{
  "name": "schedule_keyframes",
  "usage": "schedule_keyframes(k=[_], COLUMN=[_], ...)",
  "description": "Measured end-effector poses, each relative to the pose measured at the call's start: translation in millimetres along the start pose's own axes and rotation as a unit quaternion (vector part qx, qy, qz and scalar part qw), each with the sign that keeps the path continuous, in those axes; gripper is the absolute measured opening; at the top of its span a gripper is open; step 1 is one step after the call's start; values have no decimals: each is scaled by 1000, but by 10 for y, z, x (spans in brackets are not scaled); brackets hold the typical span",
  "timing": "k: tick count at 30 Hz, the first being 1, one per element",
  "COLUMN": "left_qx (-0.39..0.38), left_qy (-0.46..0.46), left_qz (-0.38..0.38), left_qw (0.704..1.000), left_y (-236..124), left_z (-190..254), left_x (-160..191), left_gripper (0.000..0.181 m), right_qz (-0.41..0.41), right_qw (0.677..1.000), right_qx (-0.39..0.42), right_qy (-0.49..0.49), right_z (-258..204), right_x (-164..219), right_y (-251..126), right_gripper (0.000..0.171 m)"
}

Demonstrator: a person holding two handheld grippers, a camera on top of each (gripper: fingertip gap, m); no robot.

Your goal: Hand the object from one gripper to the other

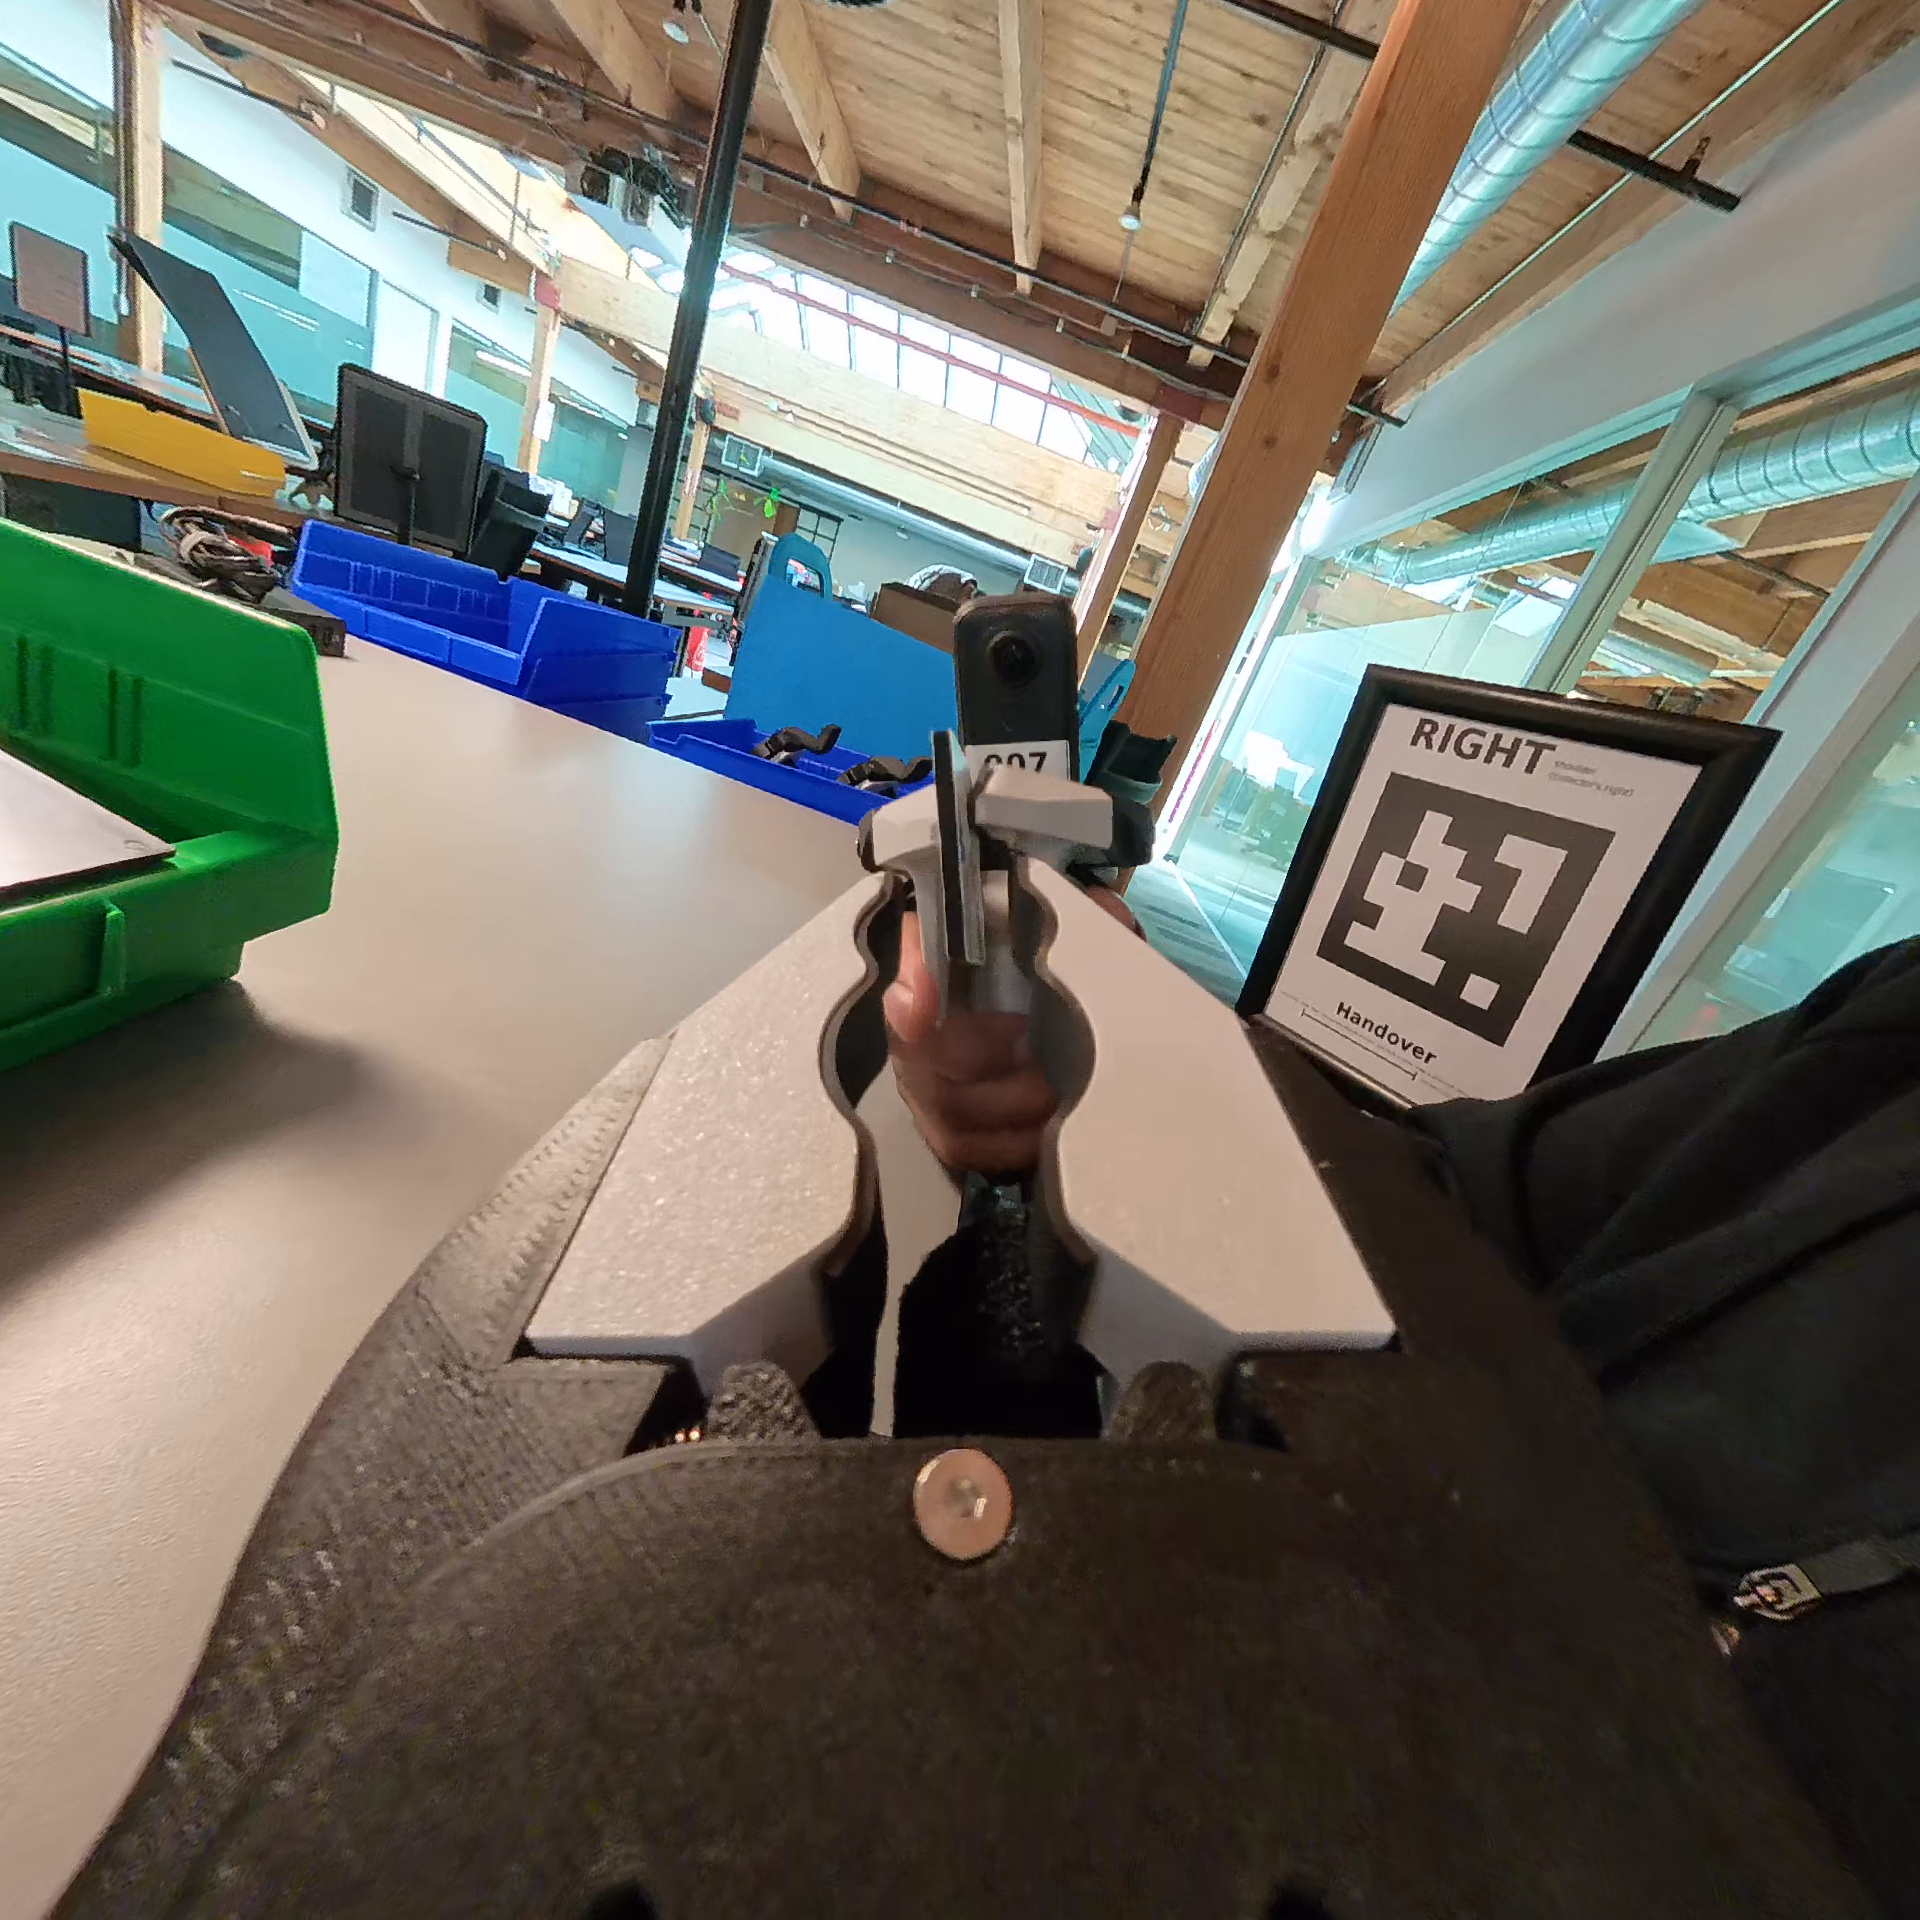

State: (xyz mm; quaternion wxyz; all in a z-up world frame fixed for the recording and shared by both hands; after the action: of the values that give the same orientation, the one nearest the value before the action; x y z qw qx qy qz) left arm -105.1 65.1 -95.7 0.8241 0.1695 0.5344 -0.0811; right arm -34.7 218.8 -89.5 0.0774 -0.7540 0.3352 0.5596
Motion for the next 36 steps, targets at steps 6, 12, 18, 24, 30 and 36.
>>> schedule_keyframes(k=[6, 12, 18, 24, 30, 36], left_qx=[11, 0, 1, -3, -9, -14], left_qy=[19, 32, 42, 36, 26, 14], left_qz=[-28, -54, -70, -57, -44, -17], left_qw=[999, 998, 997, 998, 999, 1000], left_y=[41, 88, 113, 93, 74, 31], left_z=[49, 67, 87, 73, 50, 21], left_x=[43, 85, 113, 94, 71, 30], left_gripper=[4, 13, 10, 5, 5, 6], right_qz=[1, -8, -2, 18, 21, 9], right_qw=[1000, 1000, 1000, 1000, 1000, 1000], right_qx=[4, 1, -2, 11, 12, 1], right_qy=[-2, -8, -3, 13, 10, 4], right_z=[-2, -16, -8, 36, 32, 10], right_x=[-1, 12, 4, -22, -24, -10], right_y=[2, 17, 4, -30, -34, -17], right_gripper=[28, 4, 5, 8, 8, 5])
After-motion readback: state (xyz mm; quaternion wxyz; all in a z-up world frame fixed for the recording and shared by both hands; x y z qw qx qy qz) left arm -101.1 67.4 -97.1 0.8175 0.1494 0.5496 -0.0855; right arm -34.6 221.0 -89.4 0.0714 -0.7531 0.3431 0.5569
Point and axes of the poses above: each gripper's, where its closed fingertips meet, y out along the fingers, x out of its underside, z = x × y across the jaws, the point moved 9 cm from there along -y, back along the fingers, and after that the axes turned 2 degrees about -y, right-handed, at the moved point
